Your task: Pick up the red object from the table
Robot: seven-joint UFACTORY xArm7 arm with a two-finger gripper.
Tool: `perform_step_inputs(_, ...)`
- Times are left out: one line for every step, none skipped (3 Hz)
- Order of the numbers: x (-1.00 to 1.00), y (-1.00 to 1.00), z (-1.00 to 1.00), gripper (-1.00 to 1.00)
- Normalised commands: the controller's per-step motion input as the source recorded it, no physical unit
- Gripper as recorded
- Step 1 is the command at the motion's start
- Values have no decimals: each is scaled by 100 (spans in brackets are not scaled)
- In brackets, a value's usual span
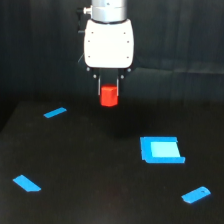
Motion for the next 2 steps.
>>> perform_step_inputs(0,-8,19,-91)
perform_step_inputs(0,4,12,-96)
